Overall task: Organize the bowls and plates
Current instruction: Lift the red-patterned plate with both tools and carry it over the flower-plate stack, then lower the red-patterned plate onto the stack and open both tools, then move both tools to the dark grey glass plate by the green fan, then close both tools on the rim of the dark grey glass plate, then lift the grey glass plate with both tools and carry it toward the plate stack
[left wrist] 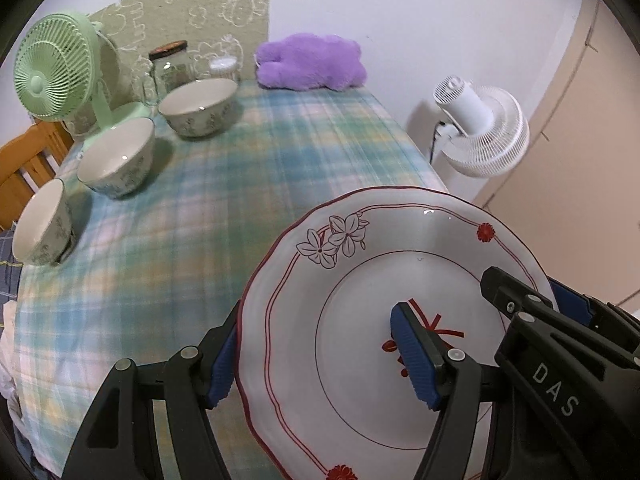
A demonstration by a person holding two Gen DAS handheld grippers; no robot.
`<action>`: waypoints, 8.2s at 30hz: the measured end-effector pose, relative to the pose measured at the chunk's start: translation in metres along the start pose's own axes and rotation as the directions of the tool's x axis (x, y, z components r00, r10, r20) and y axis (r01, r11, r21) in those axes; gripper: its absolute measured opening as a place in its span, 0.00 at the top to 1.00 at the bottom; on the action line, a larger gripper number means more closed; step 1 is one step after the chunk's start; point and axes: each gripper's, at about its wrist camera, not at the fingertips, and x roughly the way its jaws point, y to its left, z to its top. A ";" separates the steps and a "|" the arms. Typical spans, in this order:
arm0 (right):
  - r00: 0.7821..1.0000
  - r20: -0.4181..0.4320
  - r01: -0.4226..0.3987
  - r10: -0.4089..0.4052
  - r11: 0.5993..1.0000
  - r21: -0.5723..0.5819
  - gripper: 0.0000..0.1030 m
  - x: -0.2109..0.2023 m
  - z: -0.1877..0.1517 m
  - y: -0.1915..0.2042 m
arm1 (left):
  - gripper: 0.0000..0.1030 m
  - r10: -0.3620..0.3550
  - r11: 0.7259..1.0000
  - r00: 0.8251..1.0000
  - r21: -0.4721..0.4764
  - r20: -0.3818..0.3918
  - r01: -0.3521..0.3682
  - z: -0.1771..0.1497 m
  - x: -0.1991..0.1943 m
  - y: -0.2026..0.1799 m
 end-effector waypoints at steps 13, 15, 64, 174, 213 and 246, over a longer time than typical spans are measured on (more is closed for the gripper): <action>0.995 -0.099 0.022 -0.023 1.000 -0.020 0.53 0.029 -0.017 -0.051 | 0.31 -0.008 1.000 0.996 -0.022 -0.088 0.006 -0.024 0.029 -0.047; 0.994 -0.104 0.019 -0.023 0.999 -0.037 0.53 0.033 -0.018 -0.055 | 0.31 -0.006 1.000 0.996 -0.028 -0.092 0.004 -0.026 0.033 -0.050; 0.977 -0.180 -0.147 0.116 0.975 -0.168 0.73 0.066 -0.011 -0.058 | 0.30 0.249 0.965 0.967 -0.070 -0.061 -0.253 -0.028 0.044 -0.055; 0.969 0.025 -0.234 0.247 0.943 -0.234 0.83 0.080 0.028 0.436 | 0.81 0.294 0.942 0.955 -0.181 0.039 -0.282 0.052 0.033 0.403; 0.983 0.004 -0.183 0.186 0.971 -0.152 0.83 -0.010 -0.059 0.324 | 0.81 0.225 0.969 0.974 -0.109 0.034 -0.220 -0.032 -0.037 0.300; 0.989 -0.092 -0.126 0.115 0.983 -0.130 0.83 0.013 -0.066 0.169 | 0.81 0.180 0.981 0.981 -0.053 -0.069 -0.184 -0.048 0.001 0.153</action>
